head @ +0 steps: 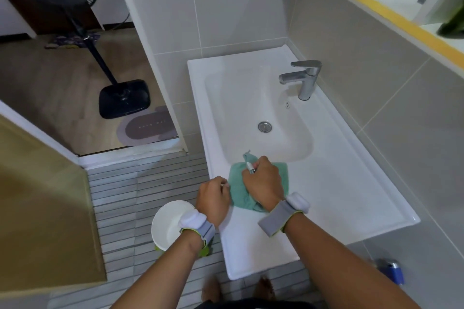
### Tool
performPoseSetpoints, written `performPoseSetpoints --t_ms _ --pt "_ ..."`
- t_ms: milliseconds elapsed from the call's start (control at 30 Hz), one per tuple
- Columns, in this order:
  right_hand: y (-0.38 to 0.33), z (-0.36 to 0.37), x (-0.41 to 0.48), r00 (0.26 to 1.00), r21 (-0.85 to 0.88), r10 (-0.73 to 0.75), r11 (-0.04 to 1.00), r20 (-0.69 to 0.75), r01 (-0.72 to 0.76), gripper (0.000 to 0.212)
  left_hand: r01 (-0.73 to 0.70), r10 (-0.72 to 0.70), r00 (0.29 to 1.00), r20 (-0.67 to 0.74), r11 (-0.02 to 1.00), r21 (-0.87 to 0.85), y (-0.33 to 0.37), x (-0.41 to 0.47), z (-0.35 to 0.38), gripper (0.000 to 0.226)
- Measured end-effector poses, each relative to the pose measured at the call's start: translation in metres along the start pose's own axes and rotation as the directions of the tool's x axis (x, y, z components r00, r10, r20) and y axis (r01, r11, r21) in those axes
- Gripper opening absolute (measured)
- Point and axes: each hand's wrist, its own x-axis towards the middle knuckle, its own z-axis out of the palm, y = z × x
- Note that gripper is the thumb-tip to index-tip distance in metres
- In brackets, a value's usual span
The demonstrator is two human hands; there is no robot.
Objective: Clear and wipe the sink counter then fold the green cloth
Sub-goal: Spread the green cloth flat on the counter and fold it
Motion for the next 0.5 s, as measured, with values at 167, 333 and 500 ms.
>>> performPoseSetpoints --t_ms 167,333,500 --pt "-0.007 0.028 0.0 1.0 -0.022 0.008 1.0 0.029 -0.008 0.024 0.054 -0.05 0.997 0.066 0.996 -0.072 -0.003 0.005 -0.006 0.016" --pt "-0.003 0.039 0.003 0.999 0.002 0.031 1.0 0.017 -0.031 0.022 0.05 -0.041 0.994 0.104 0.995 -0.081 -0.002 0.004 -0.008 0.016" --pt "-0.003 0.032 0.001 0.999 0.149 0.033 0.988 -0.029 -0.028 0.021 -0.146 0.145 0.988 -0.057 0.989 -0.016 -0.001 -0.005 -0.013 0.024"
